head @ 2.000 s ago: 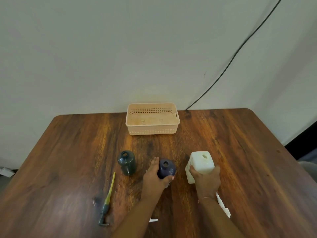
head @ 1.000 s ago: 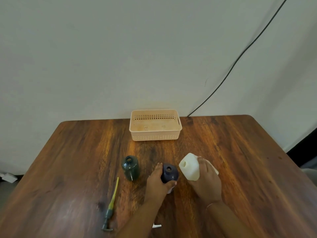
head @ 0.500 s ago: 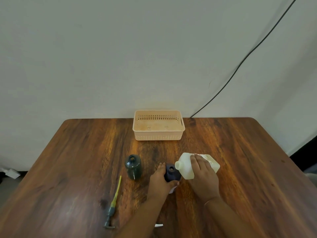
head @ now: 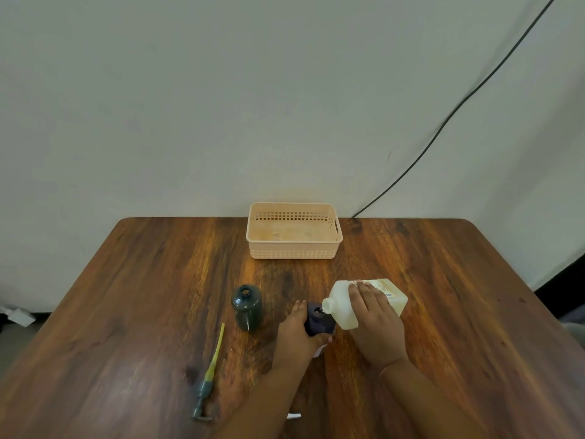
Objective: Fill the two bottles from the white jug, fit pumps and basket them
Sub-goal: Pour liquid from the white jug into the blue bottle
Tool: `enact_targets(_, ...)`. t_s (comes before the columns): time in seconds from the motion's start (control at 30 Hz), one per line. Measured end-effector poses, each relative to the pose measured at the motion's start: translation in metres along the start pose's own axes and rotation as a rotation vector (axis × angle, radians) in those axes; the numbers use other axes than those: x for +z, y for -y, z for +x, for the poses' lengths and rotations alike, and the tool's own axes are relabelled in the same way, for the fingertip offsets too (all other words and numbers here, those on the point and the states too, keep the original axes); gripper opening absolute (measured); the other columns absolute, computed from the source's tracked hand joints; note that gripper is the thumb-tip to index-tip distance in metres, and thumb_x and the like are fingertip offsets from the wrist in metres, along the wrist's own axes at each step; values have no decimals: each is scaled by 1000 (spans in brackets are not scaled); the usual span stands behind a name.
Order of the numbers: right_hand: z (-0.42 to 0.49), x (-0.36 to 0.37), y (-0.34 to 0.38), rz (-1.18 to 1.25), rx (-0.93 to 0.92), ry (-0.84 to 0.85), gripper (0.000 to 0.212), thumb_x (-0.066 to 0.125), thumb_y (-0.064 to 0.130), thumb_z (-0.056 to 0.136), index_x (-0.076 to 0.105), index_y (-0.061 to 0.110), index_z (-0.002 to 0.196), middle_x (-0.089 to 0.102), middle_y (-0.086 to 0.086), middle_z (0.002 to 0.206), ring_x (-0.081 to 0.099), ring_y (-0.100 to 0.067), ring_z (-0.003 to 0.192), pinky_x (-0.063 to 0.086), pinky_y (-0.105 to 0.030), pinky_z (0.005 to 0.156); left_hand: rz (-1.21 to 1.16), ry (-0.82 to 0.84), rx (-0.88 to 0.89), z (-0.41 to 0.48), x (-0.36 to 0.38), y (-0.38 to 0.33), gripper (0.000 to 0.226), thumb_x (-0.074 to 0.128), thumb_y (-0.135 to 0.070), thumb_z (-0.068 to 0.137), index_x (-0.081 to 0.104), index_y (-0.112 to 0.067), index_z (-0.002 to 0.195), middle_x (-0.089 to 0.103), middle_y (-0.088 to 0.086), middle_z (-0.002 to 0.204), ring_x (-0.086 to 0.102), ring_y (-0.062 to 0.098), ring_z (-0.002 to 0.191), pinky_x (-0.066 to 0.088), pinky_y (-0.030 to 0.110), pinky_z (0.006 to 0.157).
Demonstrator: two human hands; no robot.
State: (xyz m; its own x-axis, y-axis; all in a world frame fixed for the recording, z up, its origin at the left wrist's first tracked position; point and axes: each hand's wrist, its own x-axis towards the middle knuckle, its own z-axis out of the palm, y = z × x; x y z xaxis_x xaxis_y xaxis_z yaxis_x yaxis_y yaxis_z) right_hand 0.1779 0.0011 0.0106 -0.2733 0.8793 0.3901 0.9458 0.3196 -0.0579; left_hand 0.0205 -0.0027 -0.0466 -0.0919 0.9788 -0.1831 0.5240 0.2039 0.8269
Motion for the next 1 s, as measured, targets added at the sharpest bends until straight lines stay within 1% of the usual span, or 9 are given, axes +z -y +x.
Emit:
enact_targets(0.13,0,3,-2,-11,-9,-2,79,88,15,52,48,8,120,65,-17,116,63,-35,105,55,-49,80,-15,3,24,0,0,1,90,80,-35,66,33,-15,140,42,2,146,38,20,135,39,40,109)
enact_targets(0.3,0,4,-2,-28,-4,-12,75,88,15,52,53,6,119,65,-17,116,63,-35,105,54,-48,80,-8,11,19,0,-1,2,87,79,-37,65,36,-17,138,45,3,143,40,20,133,41,40,107)
enact_targets(0.5,1,3,-1,-24,-14,-12,79,88,15,53,48,8,121,65,-17,117,63,-34,106,54,-49,81,-10,10,9,0,0,2,88,79,-37,65,34,-19,139,44,1,144,40,20,134,40,42,108)
enact_targets(0.6,1,3,0,-39,-2,-8,75,88,15,52,54,7,118,66,-16,116,64,-34,105,54,-48,80,-4,17,11,1,-1,2,88,79,-39,64,35,-19,138,45,2,143,40,19,133,41,42,108)
enact_targets(0.7,1,2,0,-43,4,-4,75,89,16,52,54,7,118,66,-16,116,64,-34,105,54,-47,79,0,16,10,0,-1,1,88,79,-39,65,35,-18,138,45,2,144,40,19,134,40,41,108)
enact_targets(0.83,0,-1,1,-59,10,-2,74,90,18,48,59,7,115,67,-15,114,65,-33,103,55,-46,78,-7,17,7,0,-1,1,89,79,-37,65,35,-17,139,44,2,145,39,19,134,41,40,108)
enact_targets(1.0,0,-2,1,-54,0,20,80,90,20,48,53,9,118,67,-14,115,64,-33,104,55,-46,78,2,8,0,-1,-2,-2,90,79,-36,66,32,-16,141,40,2,148,37,20,136,39,40,109)
